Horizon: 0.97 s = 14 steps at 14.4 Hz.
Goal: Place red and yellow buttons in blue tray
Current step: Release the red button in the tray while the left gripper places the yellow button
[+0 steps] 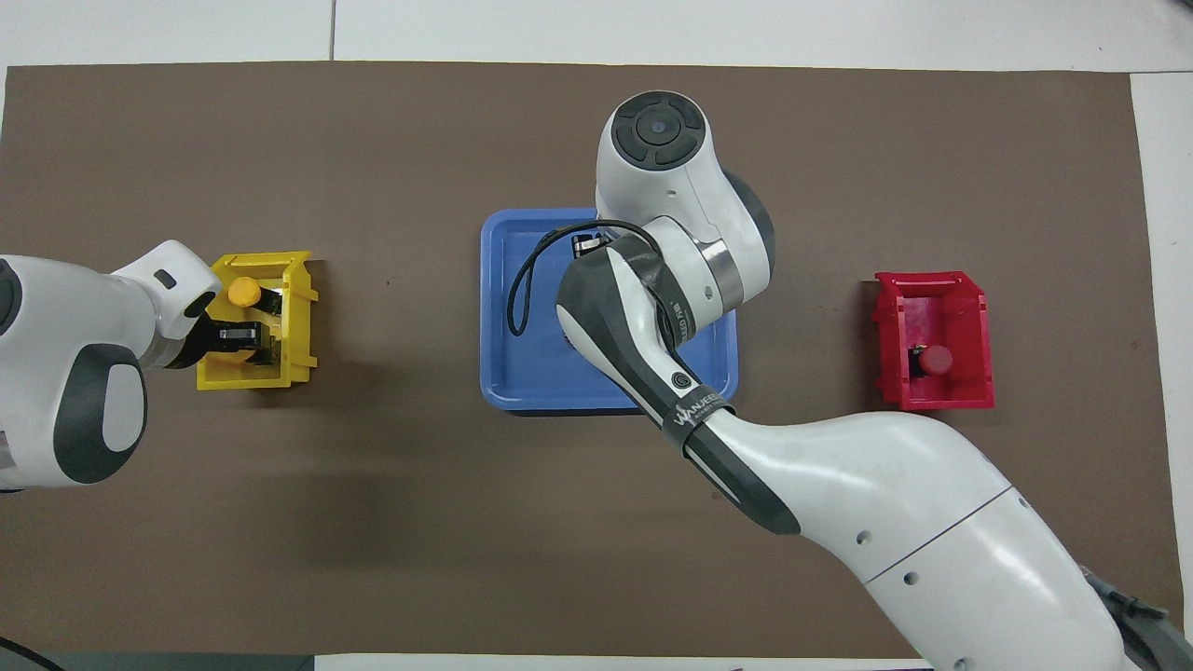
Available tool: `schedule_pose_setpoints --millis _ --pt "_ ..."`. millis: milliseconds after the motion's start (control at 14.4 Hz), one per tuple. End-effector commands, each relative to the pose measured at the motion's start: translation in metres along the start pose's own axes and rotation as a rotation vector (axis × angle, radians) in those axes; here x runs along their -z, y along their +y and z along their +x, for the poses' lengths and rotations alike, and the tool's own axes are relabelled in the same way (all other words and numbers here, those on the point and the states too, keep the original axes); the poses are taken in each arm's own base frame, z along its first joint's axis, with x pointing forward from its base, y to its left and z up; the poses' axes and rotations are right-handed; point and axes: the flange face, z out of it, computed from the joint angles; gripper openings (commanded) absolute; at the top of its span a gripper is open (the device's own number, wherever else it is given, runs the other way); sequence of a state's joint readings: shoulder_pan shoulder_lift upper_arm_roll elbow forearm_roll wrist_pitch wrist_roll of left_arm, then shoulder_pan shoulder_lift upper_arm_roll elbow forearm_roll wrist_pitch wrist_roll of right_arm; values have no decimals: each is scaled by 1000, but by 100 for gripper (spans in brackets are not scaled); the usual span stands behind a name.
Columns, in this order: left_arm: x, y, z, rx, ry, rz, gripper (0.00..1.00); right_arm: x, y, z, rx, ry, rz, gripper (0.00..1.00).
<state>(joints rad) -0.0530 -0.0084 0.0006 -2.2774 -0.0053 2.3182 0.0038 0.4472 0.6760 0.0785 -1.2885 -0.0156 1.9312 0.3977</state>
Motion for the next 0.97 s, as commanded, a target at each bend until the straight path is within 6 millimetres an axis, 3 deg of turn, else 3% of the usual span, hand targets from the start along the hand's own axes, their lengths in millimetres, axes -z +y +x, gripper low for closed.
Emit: schedule_pose_setpoints --millis 0,70,139,278,348,487,557,696,835,904 --pt "-1 1 -2 -12 12 -3 9 1 2 -9 -10 21 -2 56" --pt "4 1 1 -7 14 -3 4 0 1 -9 -8 23 -1 65" --pt "24 2 10 2 6 -4 3 6 0 -9 -7 28 0 72" --pt "79 2 24 3 -75 -3 3 20 -1 -7 -6 40 -1 75" --pt "102 4 25 1 -94 -3 3 26 10 -5 -10 34 -29 75" --pt "150 18 31 46 -94 0 2 71 48 0 -42 76 -57 75" --pt "164 43 37 82 -79 1 2 99 82 -1 -85 88 -53 75" --pt "166 113 46 207 34 -38 1 132 157 -24 -125 59 -55 75" --pt "148 188 44 186 36 -102 1 130 222 -61 -73 0 -65 75" --pt "134 244 40 173 59 -130 1 122 260 -78 -80 -34 -43 75"
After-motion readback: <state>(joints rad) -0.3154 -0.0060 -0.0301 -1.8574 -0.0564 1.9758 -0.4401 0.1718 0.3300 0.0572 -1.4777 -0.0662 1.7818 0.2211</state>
